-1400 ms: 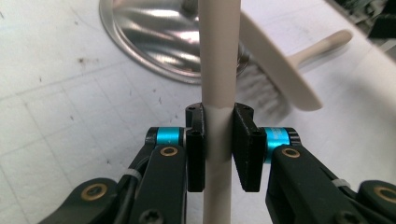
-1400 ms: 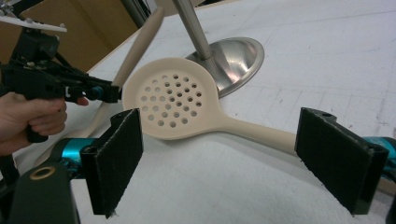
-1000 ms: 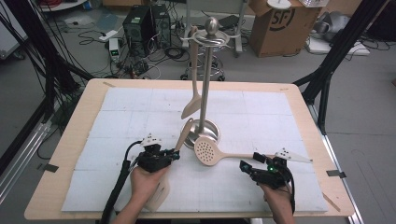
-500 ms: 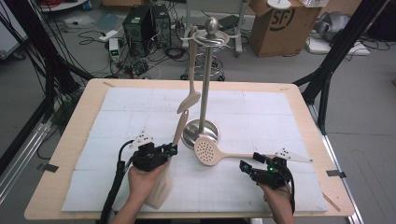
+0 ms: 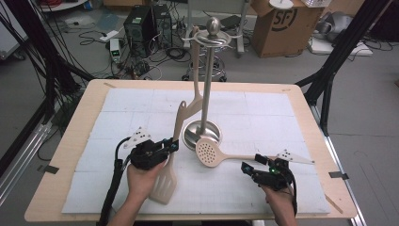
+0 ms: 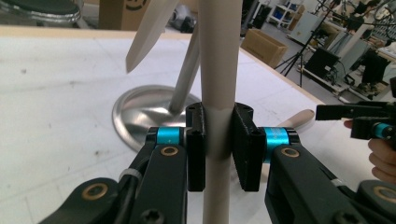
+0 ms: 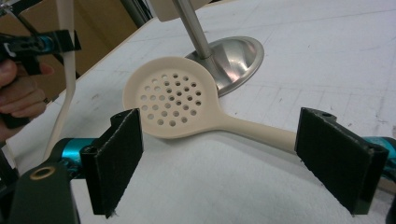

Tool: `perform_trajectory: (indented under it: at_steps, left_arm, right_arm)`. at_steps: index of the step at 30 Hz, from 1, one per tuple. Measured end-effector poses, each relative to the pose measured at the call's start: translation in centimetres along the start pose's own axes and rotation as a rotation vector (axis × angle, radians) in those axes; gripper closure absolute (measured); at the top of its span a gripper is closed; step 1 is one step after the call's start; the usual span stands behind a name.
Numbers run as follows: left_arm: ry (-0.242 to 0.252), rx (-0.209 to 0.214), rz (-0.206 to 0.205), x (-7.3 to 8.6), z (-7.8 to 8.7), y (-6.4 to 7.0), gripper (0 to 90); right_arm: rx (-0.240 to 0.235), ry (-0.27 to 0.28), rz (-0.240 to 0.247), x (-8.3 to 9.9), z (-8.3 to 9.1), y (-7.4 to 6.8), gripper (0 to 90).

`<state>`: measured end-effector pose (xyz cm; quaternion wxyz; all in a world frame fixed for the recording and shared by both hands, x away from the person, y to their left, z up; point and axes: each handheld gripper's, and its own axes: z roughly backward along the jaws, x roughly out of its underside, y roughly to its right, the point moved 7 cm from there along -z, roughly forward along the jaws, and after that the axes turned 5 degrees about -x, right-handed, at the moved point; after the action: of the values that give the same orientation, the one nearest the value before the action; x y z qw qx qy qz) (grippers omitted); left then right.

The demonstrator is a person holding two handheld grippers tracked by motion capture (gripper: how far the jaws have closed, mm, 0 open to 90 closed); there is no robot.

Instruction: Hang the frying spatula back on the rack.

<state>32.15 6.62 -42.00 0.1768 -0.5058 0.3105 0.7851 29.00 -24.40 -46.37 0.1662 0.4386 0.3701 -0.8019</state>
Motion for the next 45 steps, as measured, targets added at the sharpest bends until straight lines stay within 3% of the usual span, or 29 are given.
perform_trajectory:
  at_steps: [12,20,28,32,45]
  left_arm:
    - [0.043,0.056,-0.005,-3.4,0.5,1.5,77.0]
    - [0.107,0.108,0.015,-6.7,1.1,2.3,76.9]
    - [0.165,0.156,-0.011,-9.9,1.8,4.2,76.9]
    - [0.176,0.16,-0.039,-10.9,1.9,5.3,76.9]
    - [0.197,0.178,-0.064,-13.9,2.4,7.5,76.8]
  right_arm:
    - [0.0,0.006,0.004,-0.1,0.1,0.1,14.7]
    - [0.001,0.008,0.007,-0.1,0.1,0.1,14.7]
    - [0.0,0.007,0.002,-0.1,0.2,0.1,14.7]
    - [0.003,0.012,0.005,-0.1,0.2,0.1,14.7]
    - [0.003,0.019,0.005,-0.2,0.3,0.2,14.7]
